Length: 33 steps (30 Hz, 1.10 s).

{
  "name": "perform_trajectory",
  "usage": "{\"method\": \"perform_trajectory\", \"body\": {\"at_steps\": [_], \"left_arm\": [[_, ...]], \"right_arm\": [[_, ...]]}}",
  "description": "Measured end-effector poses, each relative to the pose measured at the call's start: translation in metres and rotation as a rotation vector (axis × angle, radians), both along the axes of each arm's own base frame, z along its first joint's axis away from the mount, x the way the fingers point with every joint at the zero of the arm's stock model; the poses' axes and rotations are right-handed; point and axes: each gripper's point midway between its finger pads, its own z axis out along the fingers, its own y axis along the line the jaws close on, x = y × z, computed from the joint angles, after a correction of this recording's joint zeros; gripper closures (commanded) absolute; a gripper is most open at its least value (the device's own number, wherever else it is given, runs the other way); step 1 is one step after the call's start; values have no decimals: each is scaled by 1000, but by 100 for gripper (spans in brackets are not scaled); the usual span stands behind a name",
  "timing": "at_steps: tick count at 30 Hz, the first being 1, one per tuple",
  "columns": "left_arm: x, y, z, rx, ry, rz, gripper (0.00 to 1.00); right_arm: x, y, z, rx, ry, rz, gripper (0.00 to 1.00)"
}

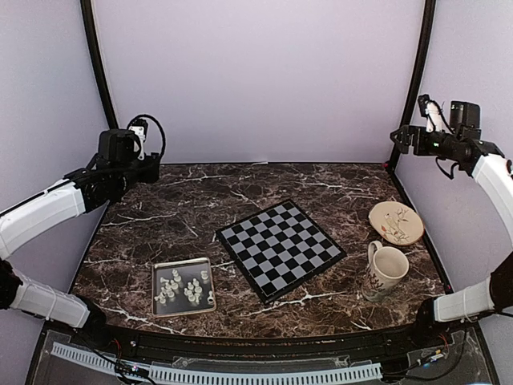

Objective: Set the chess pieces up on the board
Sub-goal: Move the chessboard to the center of the board.

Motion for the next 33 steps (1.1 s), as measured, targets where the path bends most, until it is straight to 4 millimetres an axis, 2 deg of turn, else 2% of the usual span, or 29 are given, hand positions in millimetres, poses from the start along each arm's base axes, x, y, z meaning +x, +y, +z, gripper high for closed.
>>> {"method": "perform_trajectory", "body": {"at_steps": [3, 5, 9, 12, 18, 22, 25, 30, 33], "left_arm": [[6, 14, -20, -24, 33, -8, 67], [8, 20, -32, -43, 54, -22, 68], [12, 20, -49, -89, 90, -86, 47], [11, 7, -55, -113, 107, -159, 38], [-1, -38, -54, -160, 117, -349, 33], [-21, -83, -53, -184, 134, -510, 33], [-38, -113, -55, -189, 153, -616, 33], [-69, -160, -77, -169, 234, -758, 34], [-83, -178, -95, -164, 301, -789, 36]], "right_arm": [[-1, 1, -18, -16, 33, 10, 2], [-3, 5, -29, -35, 57, 31, 6], [-9, 17, -42, -80, 90, 103, 16], [-16, 30, -53, -120, 120, 178, 22], [-43, 74, -77, -208, 183, 391, 28], [-72, 114, -99, -277, 217, 573, 30], [-93, 135, -114, -314, 241, 685, 33], [-117, 168, -141, -374, 282, 818, 41], [-117, 183, -162, -412, 335, 848, 46]]}}
